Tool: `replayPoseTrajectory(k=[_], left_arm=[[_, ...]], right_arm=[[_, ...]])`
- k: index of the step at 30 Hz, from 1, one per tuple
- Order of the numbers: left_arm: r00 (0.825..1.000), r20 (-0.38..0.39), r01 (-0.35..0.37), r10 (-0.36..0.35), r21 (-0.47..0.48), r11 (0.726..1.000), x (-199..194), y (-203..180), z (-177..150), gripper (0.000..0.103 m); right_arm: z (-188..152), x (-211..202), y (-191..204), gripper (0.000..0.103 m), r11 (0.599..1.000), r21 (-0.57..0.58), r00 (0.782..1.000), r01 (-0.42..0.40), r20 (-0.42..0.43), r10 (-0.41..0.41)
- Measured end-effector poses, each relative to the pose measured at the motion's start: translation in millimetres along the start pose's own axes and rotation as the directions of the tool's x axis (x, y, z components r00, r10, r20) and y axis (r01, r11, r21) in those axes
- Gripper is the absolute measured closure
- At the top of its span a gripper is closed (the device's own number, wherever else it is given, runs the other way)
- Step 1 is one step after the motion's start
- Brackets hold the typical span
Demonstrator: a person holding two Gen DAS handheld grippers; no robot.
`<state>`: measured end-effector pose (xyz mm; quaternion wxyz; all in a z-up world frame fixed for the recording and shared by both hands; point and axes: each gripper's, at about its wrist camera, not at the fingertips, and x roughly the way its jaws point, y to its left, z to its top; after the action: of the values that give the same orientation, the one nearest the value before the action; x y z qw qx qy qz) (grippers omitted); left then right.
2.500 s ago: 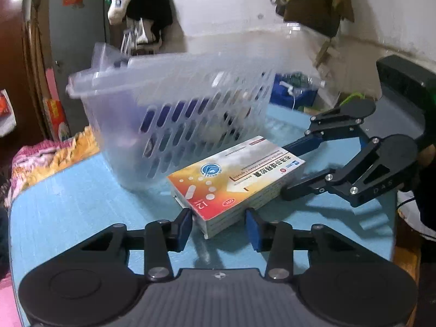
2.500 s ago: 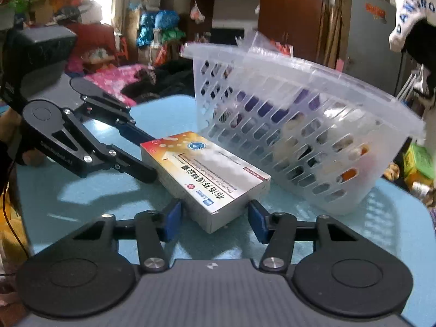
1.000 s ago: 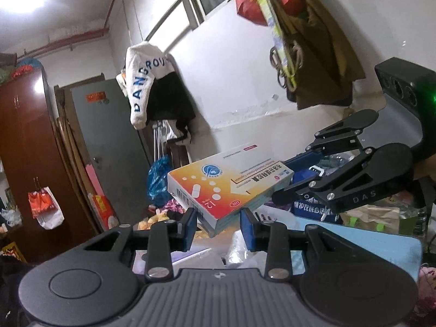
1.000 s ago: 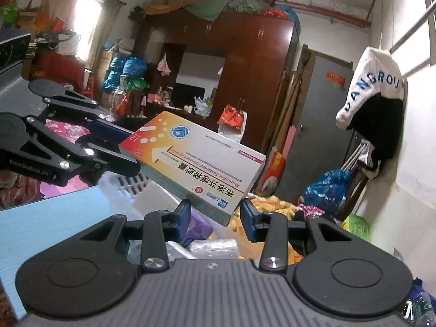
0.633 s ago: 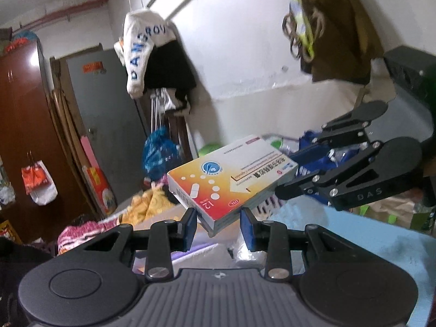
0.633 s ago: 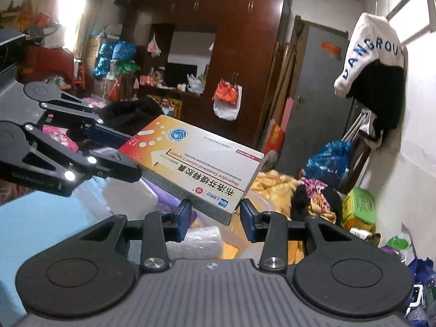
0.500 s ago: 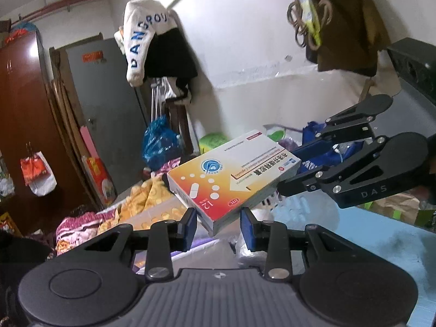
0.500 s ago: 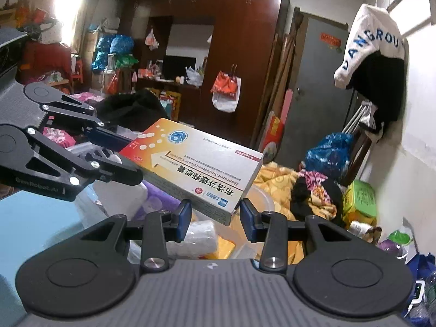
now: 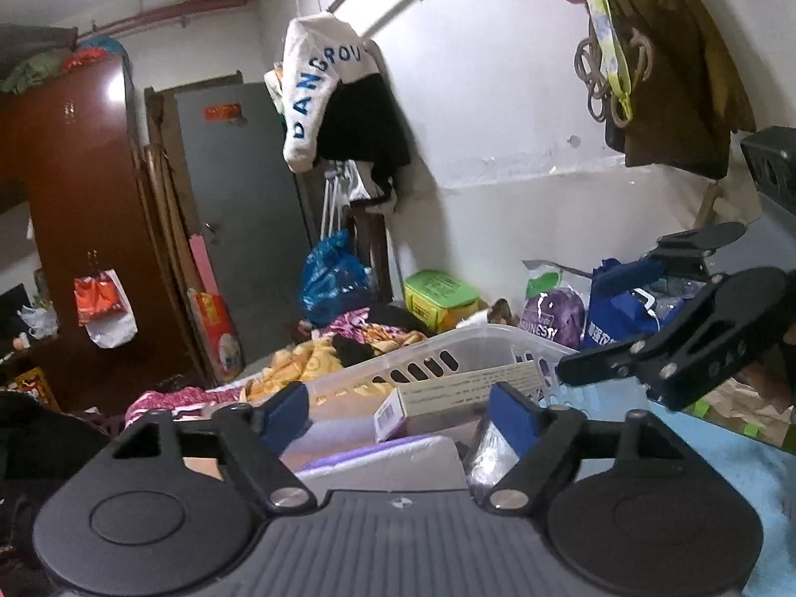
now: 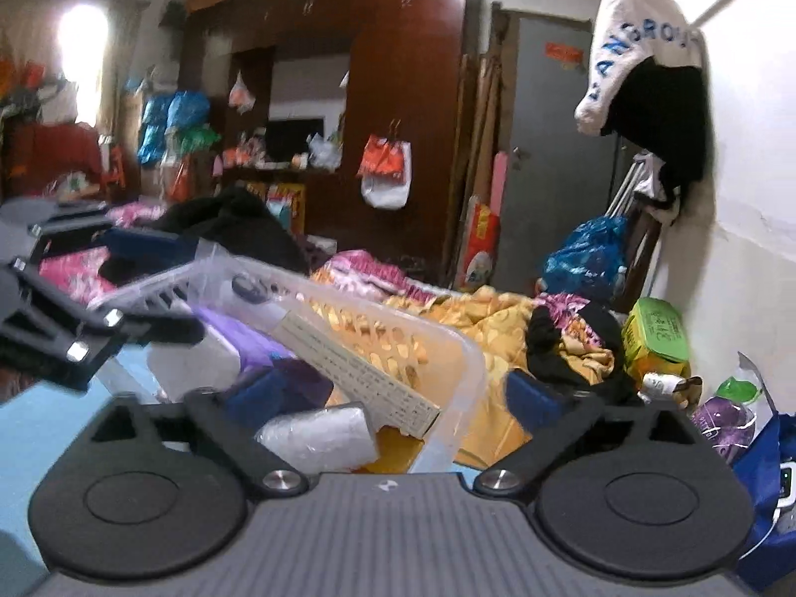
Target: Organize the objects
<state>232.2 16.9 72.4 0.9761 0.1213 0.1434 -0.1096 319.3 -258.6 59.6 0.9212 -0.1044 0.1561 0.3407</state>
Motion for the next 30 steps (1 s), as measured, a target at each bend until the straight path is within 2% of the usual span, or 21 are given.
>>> replayPoseTrajectory(k=[3,6,8,12,17,22,25,27,30], left_arm=[[0.999,0.032,0.021,-0.021,-0.017,1.0,-17,1,-8,0.016],[0.999,0.036,0.006,-0.005,-0.041,0.999,-27,3,-12,0.015],[1.0,0.027,-0.007,0.008,-0.063,0.998,-32,6,-15,0.014],[1.0,-0.01,-0.009,0.008,-0.092,0.996,-35,11,-17,0.007],[0.999,-0.022,-0.04,0.037,-0.14,0.989,-43,13,-20,0.007],[0.998,0.007,-0.061,0.062,-0.154,0.986,-72,8,-22,0.007],[0.994,-0.014,-0.111,0.11,-0.149,0.983,-99,2,-22,0.007],[0.983,-0.077,-0.176,0.166,-0.152,0.973,-118,-1,-21,0.007],[0.975,-0.052,-0.223,0.218,-0.133,0.966,-152,-10,-19,0.007]], right_arm=[[-1,-9,3,0.0,1.0,0.025,0.999,0.005,0.034,-0.006],[0,-14,7,0.0,0.998,0.055,0.998,0.009,0.054,-0.012],[0,-20,11,0.0,0.998,0.067,0.997,0.009,0.075,-0.014],[0,-30,27,0.0,0.998,0.057,0.994,0.01,0.106,-0.016],[-3,-35,45,0.0,0.999,0.035,0.996,0.039,0.083,-0.042],[-4,-56,61,0.0,0.995,0.015,0.994,0.094,0.055,-0.094],[-8,-80,72,0.0,0.987,0.016,0.982,0.163,0.097,-0.164],[-12,-97,84,0.0,0.975,-0.006,0.964,0.221,0.154,-0.218],[-15,-113,95,0.0,0.968,0.033,0.945,0.248,0.212,-0.25]])
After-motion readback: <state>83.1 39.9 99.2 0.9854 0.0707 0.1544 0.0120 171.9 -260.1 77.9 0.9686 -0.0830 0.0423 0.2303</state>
